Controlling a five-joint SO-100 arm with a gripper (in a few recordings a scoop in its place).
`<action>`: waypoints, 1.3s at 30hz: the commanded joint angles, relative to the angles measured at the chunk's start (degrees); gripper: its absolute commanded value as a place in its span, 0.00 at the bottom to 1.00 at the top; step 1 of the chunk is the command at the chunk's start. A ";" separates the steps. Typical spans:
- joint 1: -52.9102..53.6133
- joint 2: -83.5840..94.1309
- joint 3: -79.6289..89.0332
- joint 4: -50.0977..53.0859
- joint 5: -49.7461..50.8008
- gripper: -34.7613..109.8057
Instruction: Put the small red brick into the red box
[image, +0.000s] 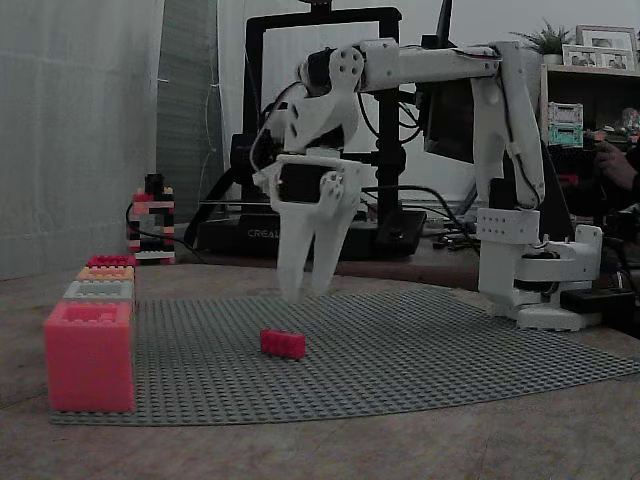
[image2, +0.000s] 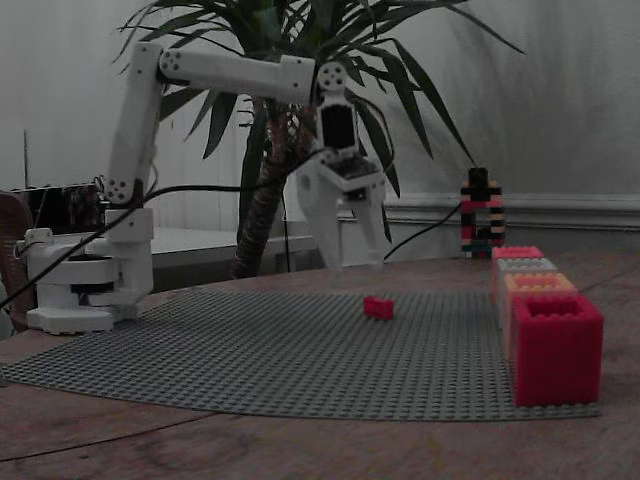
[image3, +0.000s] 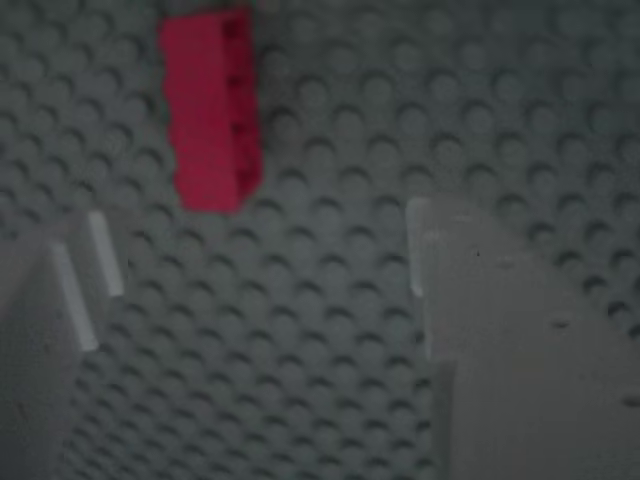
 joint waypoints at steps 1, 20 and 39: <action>-1.23 1.32 -3.87 -1.85 1.14 0.43; -1.41 -3.34 -3.87 -7.91 4.83 0.43; -1.93 -6.42 -5.27 -9.49 5.63 0.40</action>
